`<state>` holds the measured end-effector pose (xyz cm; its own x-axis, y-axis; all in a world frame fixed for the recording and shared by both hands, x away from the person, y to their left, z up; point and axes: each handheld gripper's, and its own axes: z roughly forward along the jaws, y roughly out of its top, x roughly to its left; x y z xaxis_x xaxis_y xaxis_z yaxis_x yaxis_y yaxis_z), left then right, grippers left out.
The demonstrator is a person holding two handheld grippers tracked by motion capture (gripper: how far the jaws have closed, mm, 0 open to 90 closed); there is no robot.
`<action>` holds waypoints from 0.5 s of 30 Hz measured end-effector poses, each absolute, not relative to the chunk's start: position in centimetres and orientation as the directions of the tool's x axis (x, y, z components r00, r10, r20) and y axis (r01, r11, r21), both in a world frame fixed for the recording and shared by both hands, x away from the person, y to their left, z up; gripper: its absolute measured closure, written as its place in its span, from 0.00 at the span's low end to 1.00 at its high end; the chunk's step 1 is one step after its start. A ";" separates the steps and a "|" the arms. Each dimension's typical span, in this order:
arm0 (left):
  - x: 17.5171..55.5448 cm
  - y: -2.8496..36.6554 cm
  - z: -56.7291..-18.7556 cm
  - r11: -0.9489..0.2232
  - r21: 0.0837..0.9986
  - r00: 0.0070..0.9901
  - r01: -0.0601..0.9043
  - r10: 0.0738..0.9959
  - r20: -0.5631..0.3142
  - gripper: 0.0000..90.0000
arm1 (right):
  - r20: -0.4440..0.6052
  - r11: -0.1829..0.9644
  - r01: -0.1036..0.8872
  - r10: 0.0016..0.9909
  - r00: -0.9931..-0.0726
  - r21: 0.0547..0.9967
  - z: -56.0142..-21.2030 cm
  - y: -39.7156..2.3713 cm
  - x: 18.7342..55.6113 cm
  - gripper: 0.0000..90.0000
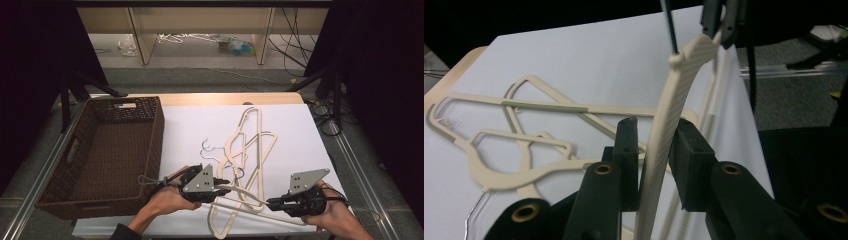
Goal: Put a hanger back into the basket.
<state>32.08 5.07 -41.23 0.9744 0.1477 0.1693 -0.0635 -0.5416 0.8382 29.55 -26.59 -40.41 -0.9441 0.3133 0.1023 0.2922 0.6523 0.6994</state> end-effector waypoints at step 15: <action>30.8 4.9 -40.3 -0.556 0.829 0.991 -0.053 0.076 0.114 0.93 | 0.123 0.601 0.332 0.361 -0.924 0.727 -40.7 -27.2 30.0 0.80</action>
